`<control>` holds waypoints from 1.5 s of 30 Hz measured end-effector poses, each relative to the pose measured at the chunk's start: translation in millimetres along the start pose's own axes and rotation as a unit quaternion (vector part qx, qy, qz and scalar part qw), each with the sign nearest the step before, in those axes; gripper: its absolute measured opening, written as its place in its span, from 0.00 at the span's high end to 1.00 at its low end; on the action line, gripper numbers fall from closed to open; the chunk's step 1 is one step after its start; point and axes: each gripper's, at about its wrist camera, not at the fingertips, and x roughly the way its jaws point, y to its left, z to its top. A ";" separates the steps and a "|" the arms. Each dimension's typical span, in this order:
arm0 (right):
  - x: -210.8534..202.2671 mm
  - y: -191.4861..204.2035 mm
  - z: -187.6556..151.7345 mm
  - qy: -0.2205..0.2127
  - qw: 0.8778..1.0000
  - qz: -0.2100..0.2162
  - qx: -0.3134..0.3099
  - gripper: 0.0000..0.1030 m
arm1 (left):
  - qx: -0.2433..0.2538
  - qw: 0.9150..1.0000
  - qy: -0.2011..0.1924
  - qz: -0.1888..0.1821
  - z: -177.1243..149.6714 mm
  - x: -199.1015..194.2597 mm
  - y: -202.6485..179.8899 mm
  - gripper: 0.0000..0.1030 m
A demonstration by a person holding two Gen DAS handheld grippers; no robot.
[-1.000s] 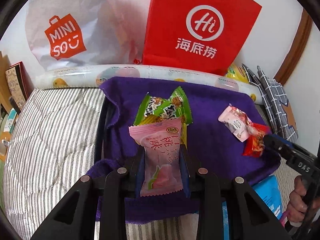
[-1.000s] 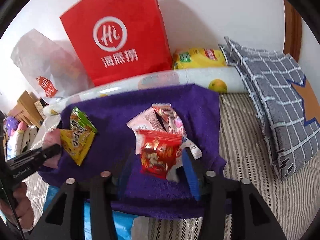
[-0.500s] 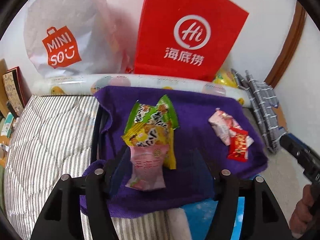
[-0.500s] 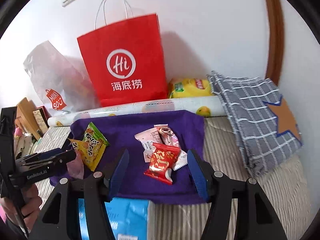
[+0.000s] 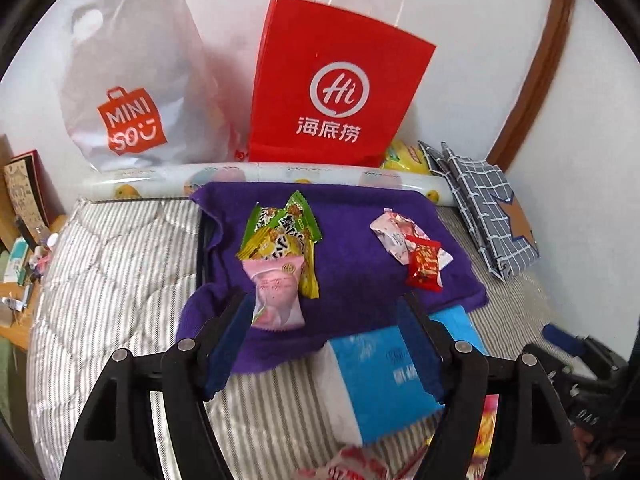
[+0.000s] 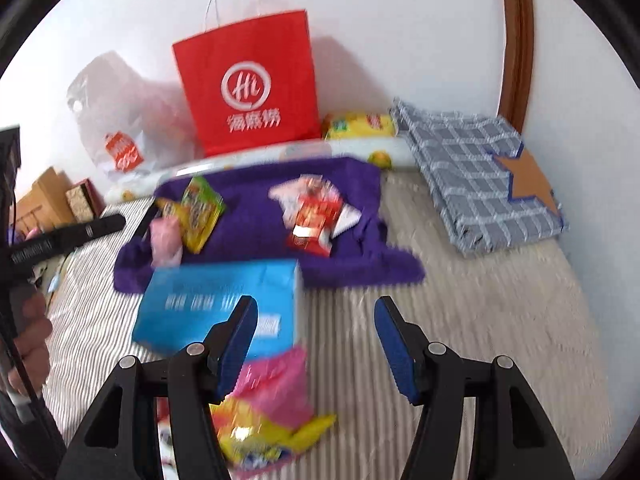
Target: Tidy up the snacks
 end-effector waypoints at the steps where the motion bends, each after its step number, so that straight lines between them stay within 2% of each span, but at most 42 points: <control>1: 0.3 2.3 -6.0 0.007 1.000 0.009 0.001 0.42 | 0.002 1.000 0.000 0.000 -3.0 -4.5 -0.4 0.28; 3: 1.7 6.4 -16.4 0.019 0.999 0.030 0.001 0.38 | 0.009 1.000 -0.001 0.001 -10.0 -13.4 -0.7 0.28; 6: 8.7 19.9 -31.3 0.047 0.997 0.055 -0.022 0.37 | 0.014 1.000 0.001 0.009 -20.4 -20.6 1.2 0.28; 11: 22.5 34.4 -50.4 0.089 0.993 0.045 -0.060 0.36 | 0.012 1.000 0.013 0.019 -40.0 -29.5 9.3 0.28; 13: 24.5 32.9 -56.0 0.093 0.993 0.046 -0.063 0.27 | 0.009 1.000 0.017 0.025 -47.3 -32.4 13.6 0.28; 15: 28.7 31.4 -59.8 0.094 0.993 0.040 -0.066 0.25 | 0.006 1.000 0.015 0.026 -52.7 -34.4 15.4 0.28; 18: 40.4 30.7 -64.5 0.113 0.991 0.020 -0.074 0.25 | 0.005 0.999 0.021 0.024 -60.3 -37.3 16.1 0.28; 19: 42.9 29.5 -64.7 0.115 0.991 0.016 -0.073 0.29 | 0.006 0.999 0.022 0.023 -62.6 -38.3 16.1 0.28; 21: 42.8 23.1 -67.2 0.109 0.992 0.017 -0.062 0.35 | 0.009 0.999 0.026 0.025 -67.9 -39.2 13.6 0.28; 31: 0.2 -18.8 -70.8 0.046 0.999 0.022 0.011 0.37 | 0.022 0.996 0.088 0.011 -102.6 -11.3 -7.7 0.28; 35: -8.7 -28.6 -76.5 0.039 0.998 0.025 0.030 0.37 | 0.009 0.993 0.119 -0.004 -115.0 5.4 -12.8 0.28; 39: -12.2 -32.0 -82.5 0.036 0.998 0.031 0.034 0.37 | -0.005 0.992 0.127 0.005 -120.7 20.5 -16.5 0.28; 42: -12.3 -34.2 -86.7 0.036 0.998 0.037 0.040 0.37 | 0.005 0.992 0.127 0.015 -123.2 28.6 -23.4 0.28; 45: -8.9 -35.5 -89.6 0.040 0.998 0.039 0.043 0.37 | 0.028 0.993 0.114 0.031 -125.4 29.3 -32.3 0.41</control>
